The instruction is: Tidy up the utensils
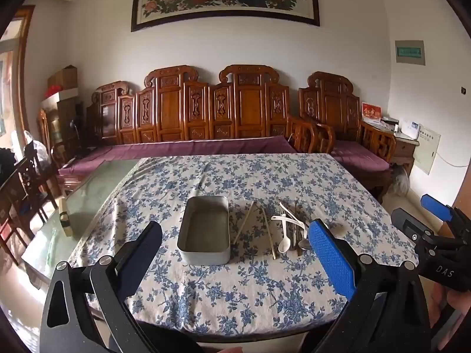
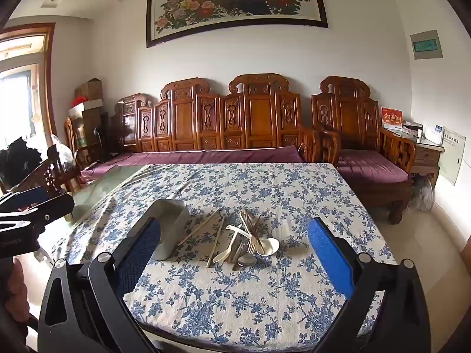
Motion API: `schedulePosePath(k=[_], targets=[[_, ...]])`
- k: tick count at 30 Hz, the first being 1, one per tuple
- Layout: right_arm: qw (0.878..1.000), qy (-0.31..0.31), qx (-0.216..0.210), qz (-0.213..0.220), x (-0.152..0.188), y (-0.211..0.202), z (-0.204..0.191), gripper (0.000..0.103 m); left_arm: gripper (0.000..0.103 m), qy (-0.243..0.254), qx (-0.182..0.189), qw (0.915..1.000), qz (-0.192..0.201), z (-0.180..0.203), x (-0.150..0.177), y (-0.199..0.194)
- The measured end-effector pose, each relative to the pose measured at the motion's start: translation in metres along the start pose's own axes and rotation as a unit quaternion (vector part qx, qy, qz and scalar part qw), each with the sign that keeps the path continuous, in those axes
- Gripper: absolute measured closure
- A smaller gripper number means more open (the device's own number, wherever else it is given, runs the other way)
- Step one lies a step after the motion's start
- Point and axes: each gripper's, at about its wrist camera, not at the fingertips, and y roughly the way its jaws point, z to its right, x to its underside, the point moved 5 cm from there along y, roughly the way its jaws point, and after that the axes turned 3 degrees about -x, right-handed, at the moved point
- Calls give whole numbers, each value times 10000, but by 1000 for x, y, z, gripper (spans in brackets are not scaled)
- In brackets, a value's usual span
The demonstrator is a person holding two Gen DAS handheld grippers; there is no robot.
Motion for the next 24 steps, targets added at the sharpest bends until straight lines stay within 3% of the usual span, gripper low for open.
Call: schedulePosePath(k=[24], targets=[[10000, -8, 7, 17, -2, -2, 0, 3, 6, 51, 23, 10000, 56, 3, -10, -11]])
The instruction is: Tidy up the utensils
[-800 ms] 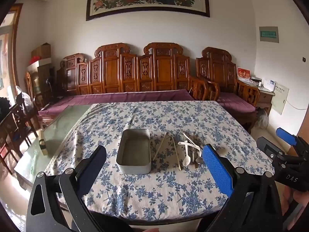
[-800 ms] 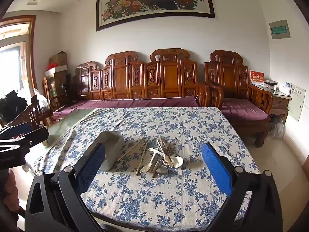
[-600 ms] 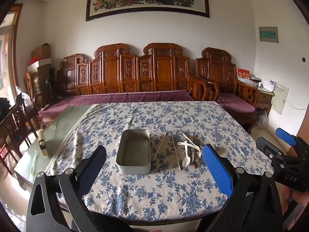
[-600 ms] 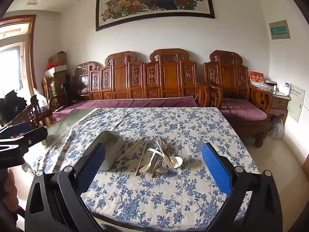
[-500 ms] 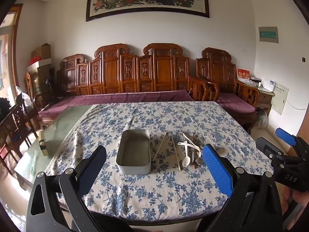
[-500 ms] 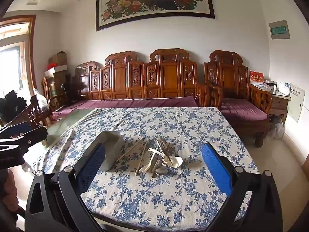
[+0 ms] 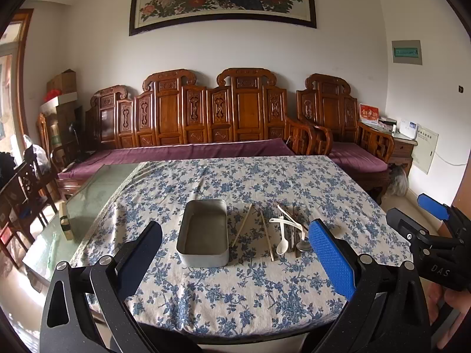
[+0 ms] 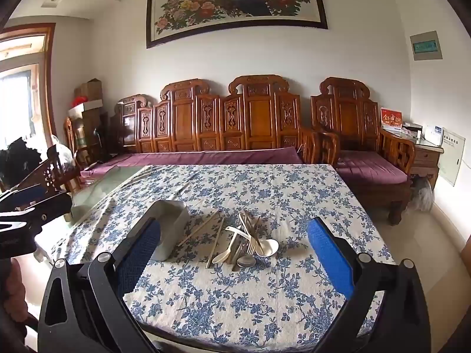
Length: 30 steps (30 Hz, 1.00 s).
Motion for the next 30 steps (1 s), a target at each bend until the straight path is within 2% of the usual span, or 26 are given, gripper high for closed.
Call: schedulePosePath(k=[30], targets=[[10000, 1, 4, 35, -8, -4, 0, 3, 6, 28, 13, 10000, 32, 3, 2, -1]])
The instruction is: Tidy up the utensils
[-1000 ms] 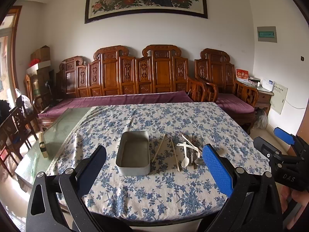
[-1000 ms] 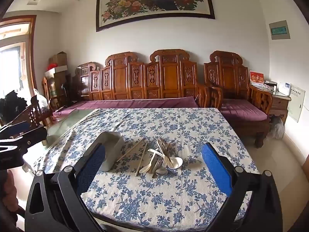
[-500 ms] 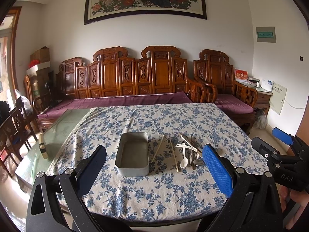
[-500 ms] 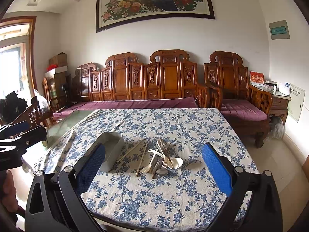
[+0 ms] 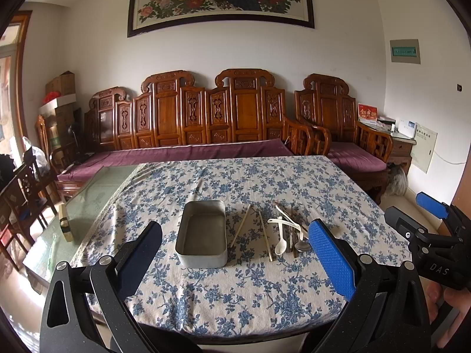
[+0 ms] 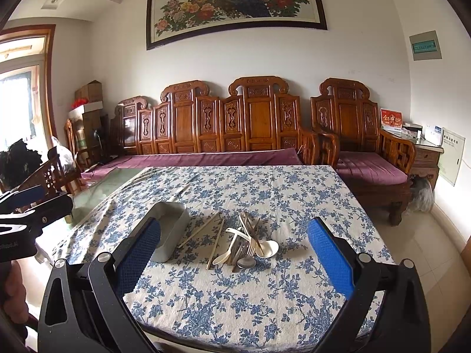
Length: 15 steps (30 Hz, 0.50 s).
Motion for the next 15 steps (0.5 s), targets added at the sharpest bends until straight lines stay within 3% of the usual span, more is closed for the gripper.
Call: schedulePosePath(k=[15], targets=[[10000, 3, 2, 7, 0, 0, 1, 3, 6, 11, 4, 10000, -14, 0, 1, 0]])
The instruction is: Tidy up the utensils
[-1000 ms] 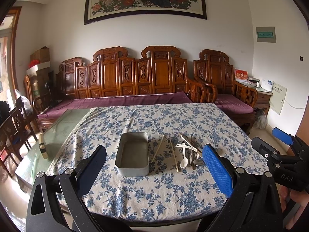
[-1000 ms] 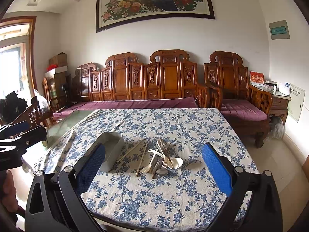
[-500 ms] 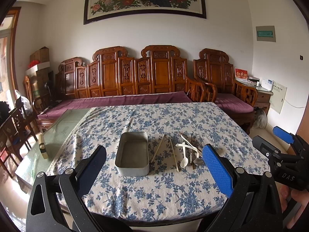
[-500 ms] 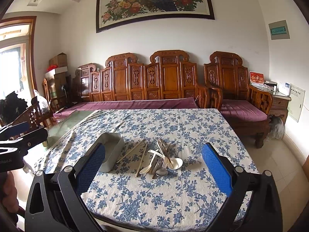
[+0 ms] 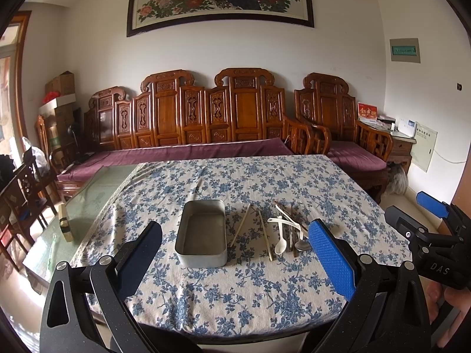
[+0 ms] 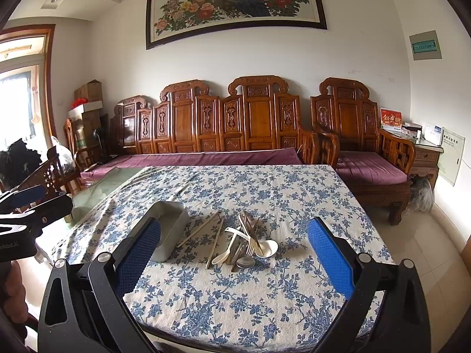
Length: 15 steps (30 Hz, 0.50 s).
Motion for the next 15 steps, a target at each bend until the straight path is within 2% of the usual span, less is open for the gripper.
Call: schedulePosePath(k=[15], targets=[[10000, 1, -2, 0, -1, 0, 0, 3, 6, 12, 12, 10000, -6, 2, 1, 1]])
